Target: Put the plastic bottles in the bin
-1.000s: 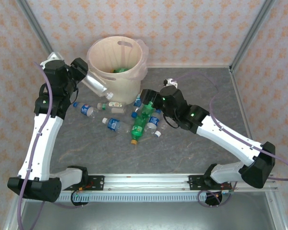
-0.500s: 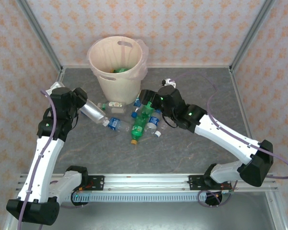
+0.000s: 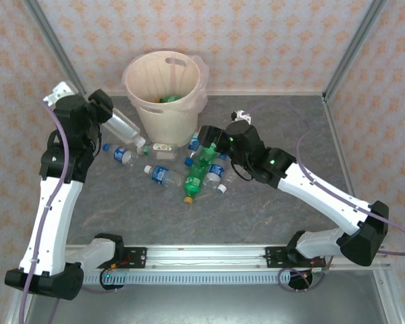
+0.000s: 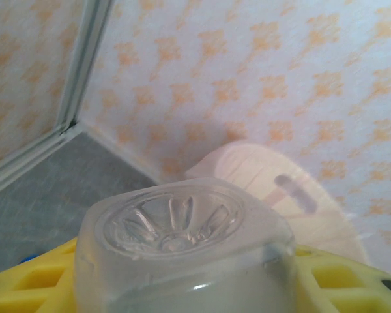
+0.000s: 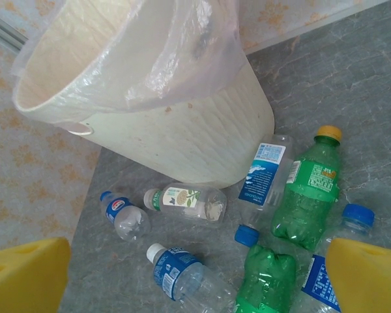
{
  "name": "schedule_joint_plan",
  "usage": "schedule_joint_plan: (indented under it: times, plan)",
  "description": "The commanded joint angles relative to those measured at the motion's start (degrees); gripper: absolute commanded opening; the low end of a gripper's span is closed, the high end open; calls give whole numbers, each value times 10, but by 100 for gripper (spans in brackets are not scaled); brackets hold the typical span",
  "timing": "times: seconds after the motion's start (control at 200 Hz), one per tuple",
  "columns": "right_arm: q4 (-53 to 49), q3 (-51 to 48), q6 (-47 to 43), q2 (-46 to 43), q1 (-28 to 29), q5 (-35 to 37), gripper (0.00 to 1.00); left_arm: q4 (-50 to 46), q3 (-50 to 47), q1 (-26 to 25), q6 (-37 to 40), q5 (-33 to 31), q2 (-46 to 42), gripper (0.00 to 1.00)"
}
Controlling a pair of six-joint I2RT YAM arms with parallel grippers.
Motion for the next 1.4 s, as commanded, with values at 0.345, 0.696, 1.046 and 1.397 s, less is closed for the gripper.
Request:
schedule_joint_plan:
  times: [0.345, 0.696, 1.046, 1.397]
  plan:
    - [-18, 16, -2, -39, 2, 34, 100, 157, 235, -92, 125, -55, 196, 51]
    - [-32, 3, 6, -51, 2, 54, 100, 261, 218, -95, 258, -35, 284, 51]
    - [-35, -3, 9, -68, 2, 56, 100, 257, 198, -99, 305, -54, 319, 78]
    - [-26, 1, -1, -57, 2, 54, 100, 237, 117, -99, 240, -39, 225, 99]
